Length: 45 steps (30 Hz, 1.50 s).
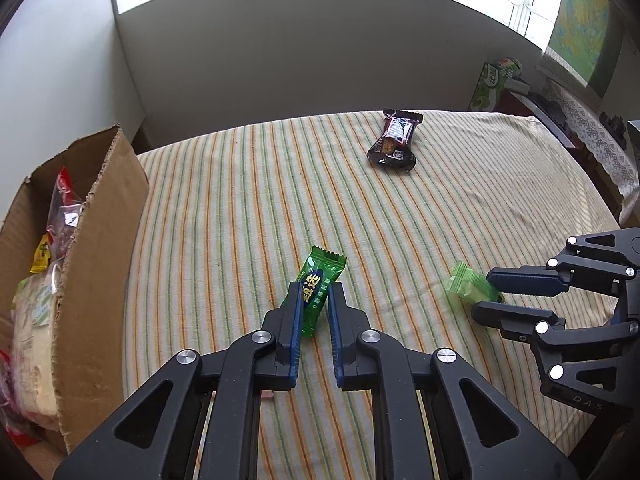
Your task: Organize snacks
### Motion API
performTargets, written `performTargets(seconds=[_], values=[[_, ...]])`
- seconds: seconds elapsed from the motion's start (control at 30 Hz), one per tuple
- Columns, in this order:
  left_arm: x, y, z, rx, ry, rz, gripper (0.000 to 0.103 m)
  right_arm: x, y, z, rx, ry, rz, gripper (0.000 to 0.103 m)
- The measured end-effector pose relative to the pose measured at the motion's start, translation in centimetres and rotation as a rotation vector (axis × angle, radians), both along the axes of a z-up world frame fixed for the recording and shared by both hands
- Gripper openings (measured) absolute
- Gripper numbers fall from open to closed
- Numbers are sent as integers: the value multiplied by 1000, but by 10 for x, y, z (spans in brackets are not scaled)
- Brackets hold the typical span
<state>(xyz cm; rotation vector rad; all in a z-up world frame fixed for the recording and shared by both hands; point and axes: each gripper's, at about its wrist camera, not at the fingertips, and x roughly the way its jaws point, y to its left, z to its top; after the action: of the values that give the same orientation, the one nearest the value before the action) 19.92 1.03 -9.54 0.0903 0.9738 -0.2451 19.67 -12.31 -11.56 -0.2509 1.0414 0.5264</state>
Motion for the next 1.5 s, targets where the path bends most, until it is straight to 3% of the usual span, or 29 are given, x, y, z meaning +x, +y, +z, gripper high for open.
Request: performTargets(seconds=[0.6, 0.93, 1.13, 1.23, 1.37, 1.5], values=[[14, -10, -6, 51, -11, -19, 18, 0, -4, -2, 7, 2, -9, 24], [-6, -5, 6, 26, -33, -6, 11, 0, -11, 5, 17, -8, -37, 24], [-3, -6, -2, 27, -10, -3, 9, -5, -14, 11, 12, -15, -45, 24], [-4, -9, 1, 50, -35, 5, 20, -6, -17, 11, 11, -11, -48, 24], [-4, -13, 6, 72, -60, -23, 57, -4, -20, 10, 28, -1, -51, 24], [0, -19, 5, 106, -84, -70, 60, -3, -18, 6, 45, 5, -42, 24]])
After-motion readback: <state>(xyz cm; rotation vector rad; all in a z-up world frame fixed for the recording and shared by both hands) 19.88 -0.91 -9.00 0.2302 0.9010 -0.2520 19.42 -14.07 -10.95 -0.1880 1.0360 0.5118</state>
